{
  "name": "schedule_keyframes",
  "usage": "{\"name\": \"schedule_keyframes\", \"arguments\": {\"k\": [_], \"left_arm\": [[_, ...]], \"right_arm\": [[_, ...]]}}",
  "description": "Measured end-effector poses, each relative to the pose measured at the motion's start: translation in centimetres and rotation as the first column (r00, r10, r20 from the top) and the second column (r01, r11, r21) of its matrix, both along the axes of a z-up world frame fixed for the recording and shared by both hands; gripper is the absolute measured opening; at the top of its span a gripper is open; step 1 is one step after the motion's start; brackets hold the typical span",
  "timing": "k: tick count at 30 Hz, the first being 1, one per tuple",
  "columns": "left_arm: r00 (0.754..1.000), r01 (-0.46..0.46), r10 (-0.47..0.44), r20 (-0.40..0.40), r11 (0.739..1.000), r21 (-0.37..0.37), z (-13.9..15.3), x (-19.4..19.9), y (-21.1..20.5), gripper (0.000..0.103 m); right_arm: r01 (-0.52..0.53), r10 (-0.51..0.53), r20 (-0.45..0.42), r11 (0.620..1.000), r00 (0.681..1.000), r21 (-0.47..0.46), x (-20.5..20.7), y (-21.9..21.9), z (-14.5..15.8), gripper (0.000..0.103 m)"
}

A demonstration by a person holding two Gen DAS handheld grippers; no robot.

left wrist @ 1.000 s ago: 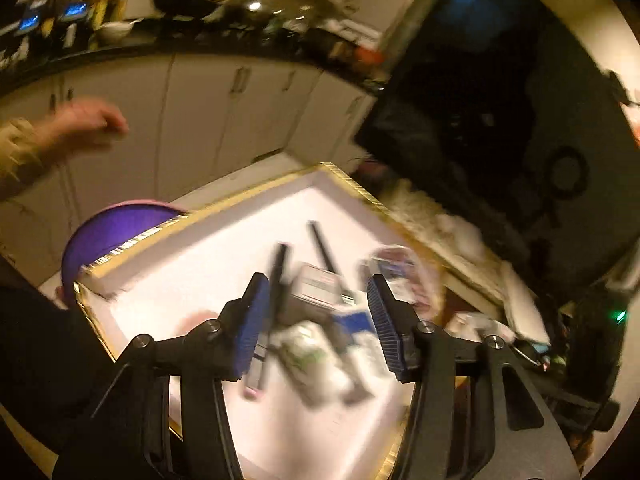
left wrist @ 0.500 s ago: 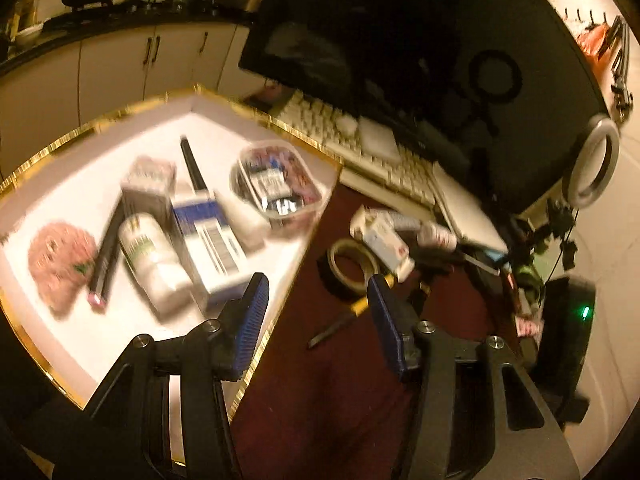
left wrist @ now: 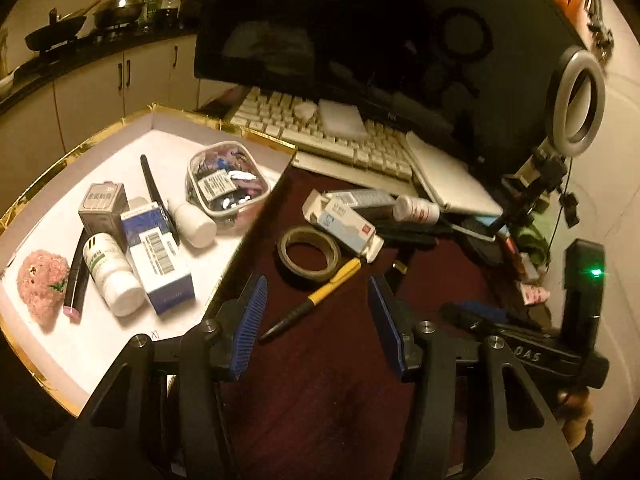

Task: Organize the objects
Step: 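Move both tools back over the desk toward the remaining pens, then grasp the black gold-banded tube with the right tool while the left grasps the yellow pen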

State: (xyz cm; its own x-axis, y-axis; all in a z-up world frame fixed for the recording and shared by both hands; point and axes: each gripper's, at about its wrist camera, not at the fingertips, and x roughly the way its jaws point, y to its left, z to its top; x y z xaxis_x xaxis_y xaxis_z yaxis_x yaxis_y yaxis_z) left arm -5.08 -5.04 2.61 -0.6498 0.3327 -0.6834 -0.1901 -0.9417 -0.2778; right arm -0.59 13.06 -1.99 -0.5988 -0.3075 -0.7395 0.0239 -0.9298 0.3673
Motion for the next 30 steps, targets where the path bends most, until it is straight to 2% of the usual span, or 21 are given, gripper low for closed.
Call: {"name": "schedule_keyframes", "arguments": {"k": [3,5,7,9,12,14,17,20,22,25,28,30], "left_arm": [[0.999,-0.023,0.023,-0.025,1.0,0.003,1.0,0.6,-0.1,0.051],[0.997,-0.037,0.038,-0.066,0.999,0.02,1.8,1.4,-0.5,0.051],[0.996,-0.052,0.053,-0.076,0.999,0.004,1.9,1.8,-0.7,0.051],[0.995,-0.069,0.069,-0.066,0.998,0.004,1.9,2.0,-1.2,0.051],[0.997,-0.047,0.047,-0.056,0.999,-0.001,2.2,2.1,-1.7,0.051],[0.994,-0.049,0.048,-0.098,0.999,-0.015,2.9,2.1,-2.1,0.051],[0.994,-0.028,0.031,-0.102,0.999,0.025,3.3,1.1,-2.3,0.051],[0.994,0.002,-0.001,-0.113,1.0,0.01,3.0,0.1,-1.6,0.051],[0.995,0.015,-0.014,-0.101,1.0,0.007,2.5,-0.3,-1.5,0.051],[0.996,0.048,-0.046,-0.077,0.999,0.024,1.5,-0.3,-1.6,0.051],[0.996,0.032,-0.032,-0.082,0.999,-0.004,0.9,0.5,-2.0,0.051],[0.997,0.028,-0.027,-0.072,1.0,0.009,0.3,0.8,-2.4,0.051]], "right_arm": [[0.025,-0.025,-0.015,0.999,1.0,0.023,0.5,1.1,0.4,0.059],[0.045,-0.045,-0.026,0.999,0.999,0.014,0.9,2.0,0.9,0.059],[0.084,-0.084,-0.04,0.996,0.996,0.004,1.3,3.1,1.2,0.059],[0.136,-0.137,-0.027,0.99,0.99,-0.027,1.7,4.3,1.0,0.059],[0.158,-0.158,0.002,0.984,0.987,-0.081,2.0,5.3,0.7,0.059],[0.168,-0.167,0.014,0.98,0.986,-0.108,1.6,5.4,0.8,0.059],[0.135,-0.134,0.01,0.984,0.991,-0.114,0.1,3.9,1.5,0.059],[0.067,-0.062,0.032,0.984,0.998,-0.168,-2.4,1.1,1.4,0.059],[0.034,-0.033,0.012,0.992,0.999,-0.124,-3.6,-0.9,1.5,0.059],[0.041,-0.039,0.034,0.996,0.999,-0.076,-5.0,-2.7,0.8,0.059],[0.055,-0.053,0.056,0.998,0.997,-0.035,-6.1,-3.8,0.0,0.059],[0.074,-0.075,0.055,0.997,0.996,0.012,-6.6,-4.3,-0.2,0.059]]}}
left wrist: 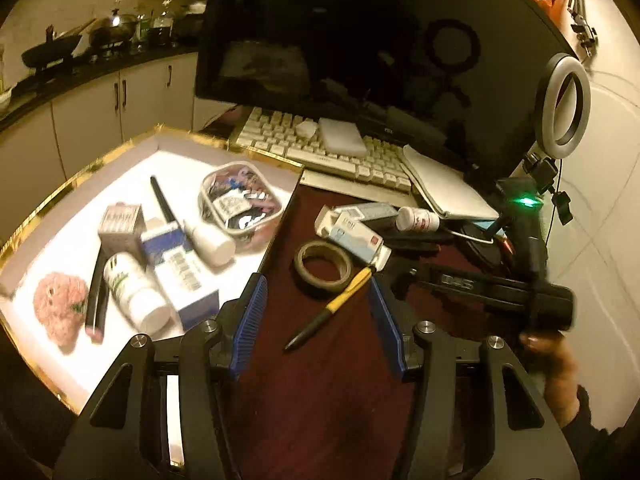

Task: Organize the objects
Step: 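Grasp the black gold-banded tube with the right tool while the left grasps the yellow pen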

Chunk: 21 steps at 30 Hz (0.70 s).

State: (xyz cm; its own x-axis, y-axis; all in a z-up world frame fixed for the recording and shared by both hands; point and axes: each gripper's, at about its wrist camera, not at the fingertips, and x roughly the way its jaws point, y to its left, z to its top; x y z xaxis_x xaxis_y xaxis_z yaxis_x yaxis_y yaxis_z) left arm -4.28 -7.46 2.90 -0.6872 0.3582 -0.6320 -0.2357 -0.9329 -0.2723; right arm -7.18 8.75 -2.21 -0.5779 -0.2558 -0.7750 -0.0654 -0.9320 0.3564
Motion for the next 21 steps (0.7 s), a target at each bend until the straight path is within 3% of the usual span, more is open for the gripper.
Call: {"name": "schedule_keyframes", "arguments": {"k": [3,4,7,11,17,20,21], "left_arm": [[1.0,-0.005,0.005,0.001,1.0,-0.022,-0.4,0.3,0.2,0.051],[1.0,0.0,0.0,-0.005,0.999,-0.032,-0.4,0.4,0.4,0.051],[0.998,0.059,-0.059,-0.001,0.996,-0.068,-0.3,0.0,2.1,0.051],[0.989,0.125,-0.114,0.095,0.985,-0.12,-1.7,-2.1,4.6,0.051],[0.972,0.134,-0.104,0.209,0.982,-0.135,-4.3,-4.7,6.4,0.051],[0.973,0.11,-0.069,0.219,0.977,-0.181,-5.0,-5.2,6.7,0.036],[0.975,0.098,-0.053,0.218,0.975,-0.201,-5.1,-5.2,6.7,0.027]], "right_arm": [[0.01,-0.01,-0.008,0.993,1.0,0.119,-0.4,-1.2,-0.2,0.058],[0.009,-0.008,-0.012,0.991,1.0,0.131,-0.3,-1.4,-0.2,0.043],[-0.012,0.014,-0.019,0.993,1.0,0.122,0.5,-0.6,-0.2,0.021],[-0.015,0.017,-0.05,0.998,0.999,0.053,2.8,2.2,0.0,0.016],[-0.001,0.003,-0.092,1.0,0.996,0.019,4.8,4.1,-0.4,0.016],[-0.021,0.019,-0.109,1.0,0.994,-0.014,4.8,4.3,-0.7,0.016],[-0.028,0.023,-0.111,0.999,0.994,-0.041,4.7,4.6,-0.7,0.017]]}}
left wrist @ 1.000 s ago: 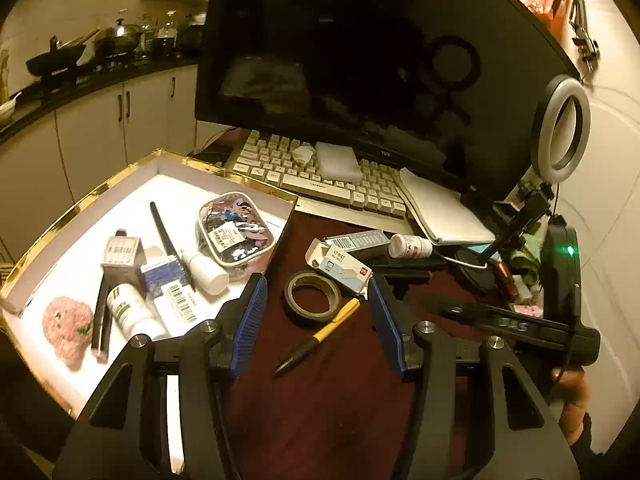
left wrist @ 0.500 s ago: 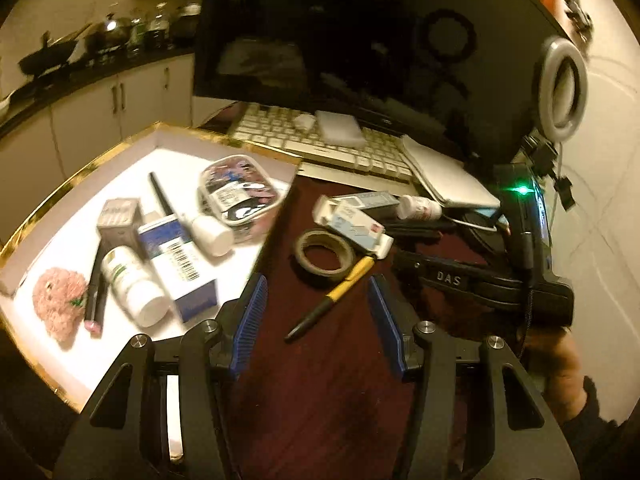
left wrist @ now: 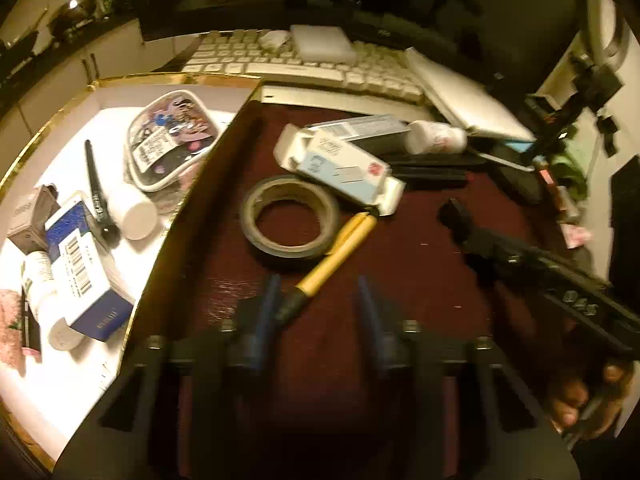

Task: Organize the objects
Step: 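Grasp the black gold-banded tube with the right tool while the left grasps the yellow pen, then carry the tube and yellow pen with both tools into the tray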

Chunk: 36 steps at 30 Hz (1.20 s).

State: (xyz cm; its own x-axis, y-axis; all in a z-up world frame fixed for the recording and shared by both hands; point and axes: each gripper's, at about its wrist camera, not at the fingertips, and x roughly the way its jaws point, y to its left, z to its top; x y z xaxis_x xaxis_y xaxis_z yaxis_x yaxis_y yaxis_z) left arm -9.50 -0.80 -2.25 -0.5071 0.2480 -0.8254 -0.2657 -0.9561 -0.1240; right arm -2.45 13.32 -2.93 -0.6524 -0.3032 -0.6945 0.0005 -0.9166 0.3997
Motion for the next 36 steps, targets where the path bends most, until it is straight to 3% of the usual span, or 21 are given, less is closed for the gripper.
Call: {"name": "schedule_keyframes", "arguments": {"k": [1,5,9,13,15,16,18,25,31,36], "left_arm": [[1.0,-0.01,0.01,-0.004,1.0,-0.015,-0.1,0.0,-0.1,0.019],[1.0,0.017,-0.017,0.002,0.999,-0.034,0.3,1.8,-0.1,0.011],[0.999,0.044,-0.044,0.012,0.999,-0.026,0.5,2.3,0.3,0.011],[0.998,0.058,-0.058,0.002,0.994,-0.088,0.0,1.0,1.9,0.024],[0.997,0.067,-0.072,-0.037,0.991,-0.113,-0.3,0.9,2.6,0.024],[0.996,0.066,-0.073,-0.053,0.99,-0.122,-0.3,1.1,2.7,0.014],[0.994,0.09,-0.096,-0.056,0.991,-0.102,-0.3,1.8,2.5,0.008],[0.994,0.102,-0.099,-0.052,0.994,0.048,-0.1,5.0,0.1,0.007],[0.998,0.057,-0.053,-0.039,0.993,0.1,-0.8,4.4,-0.5,0.007],[0.995,0.061,-0.049,-0.089,0.988,0.141,-0.3,5.2,-1.0,0.007]], "right_arm": [[-0.006,0.006,0.002,1.0,1.0,-0.014,-0.2,0.1,-0.1,0.017],[-0.021,0.021,0.007,0.998,1.0,-0.064,-0.5,0.5,-0.4,0.017],[-0.035,0.035,0.007,0.997,0.999,-0.067,-0.6,0.2,-0.5,0.017],[-0.039,0.04,0.012,0.997,0.999,-0.065,-0.8,0.0,-0.6,0.019],[-0.038,0.039,0.013,0.997,0.999,-0.068,-0.8,0.1,-0.6,0.019],[-0.038,0.039,0.013,0.997,0.999,-0.067,-0.8,0.1,-0.6,0.019],[-0.039,0.04,0.013,0.997,0.999,-0.068,-0.8,0.1,-0.6,0.019],[-0.041,0.042,0.015,0.997,0.999,-0.058,-0.7,0.1,-0.7,0.019],[-0.035,0.032,0.03,0.995,0.999,0.095,-0.7,-2.0,0.0,0.018],[-0.042,0.039,0.044,0.997,0.998,0.067,-0.5,-2.5,0.0,0.017]]}}
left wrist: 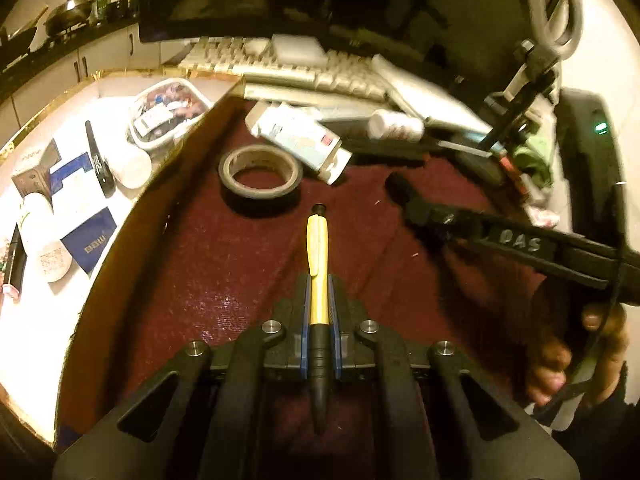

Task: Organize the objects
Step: 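Carry the tube and yellow pen with both tools into the tray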

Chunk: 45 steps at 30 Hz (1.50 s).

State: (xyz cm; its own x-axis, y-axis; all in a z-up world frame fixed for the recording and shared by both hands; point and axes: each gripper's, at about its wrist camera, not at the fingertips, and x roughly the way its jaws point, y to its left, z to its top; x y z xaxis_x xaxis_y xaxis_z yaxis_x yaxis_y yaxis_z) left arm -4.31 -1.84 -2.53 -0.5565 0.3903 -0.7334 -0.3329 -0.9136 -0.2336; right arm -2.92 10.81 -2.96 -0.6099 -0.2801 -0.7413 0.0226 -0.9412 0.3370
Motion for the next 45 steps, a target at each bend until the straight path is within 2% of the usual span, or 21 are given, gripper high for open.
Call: {"name": "schedule_keyframes", "arguments": {"k": [3,7,13,17,23,27,35,38,45], "left_arm": [[0.999,-0.014,0.017,-0.051,0.997,0.069,1.5,1.1,-1.5,0.007],[0.994,-0.082,0.092,-0.058,0.983,0.163,2.9,1.5,-4.7,0.007],[0.983,-0.155,0.176,-0.059,0.952,0.263,4.2,1.6,-9.0,0.007],[0.963,-0.229,0.26,-0.075,0.931,0.286,5.0,1.7,-12.0,0.007],[0.923,-0.355,0.383,-0.049,0.891,0.282,5.2,0.6,-16.2,0.007],[0.89,-0.437,0.455,-0.013,0.862,0.258,4.7,-0.6,-18.8,0.007],[0.834,-0.547,0.551,0.018,0.823,0.156,3.9,-3.2,-22.0,0.007],[0.825,-0.564,0.564,0.045,0.815,0.132,3.6,-4.5,-23.0,0.007],[0.827,-0.56,0.552,0.106,0.826,0.066,2.6,-7.5,-23.1,0.007]], "right_arm": [[-0.019,0.019,0.002,0.999,1.0,-0.046,0.4,-0.4,0.4,0.017],[-0.052,0.05,-0.04,0.997,0.998,-0.061,1.1,-2.0,2.0,0.017],[-0.115,0.106,-0.101,0.99,0.989,-0.086,0.9,-4.9,4.5,0.017],[-0.172,0.164,-0.1,0.982,0.981,-0.078,0.4,-7.4,5.0,0.017],[-0.272,0.265,-0.075,0.956,0.961,-0.105,-1.1,-11.3,5.9,0.017],[-0.323,0.318,-0.067,0.942,0.946,-0.089,-2.8,-14.0,6.5,0.017],[-0.341,0.34,-0.027,0.938,0.94,-0.058,-7.6,-17.1,5.8,0.017],[-0.349,0.349,-0.006,0.935,0.937,-0.06,-9.7,-17.8,5.2,0.017],[-0.401,0.401,0.014,0.916,0.916,0.005,-13.7,-20.7,4.4,0.017]]}}
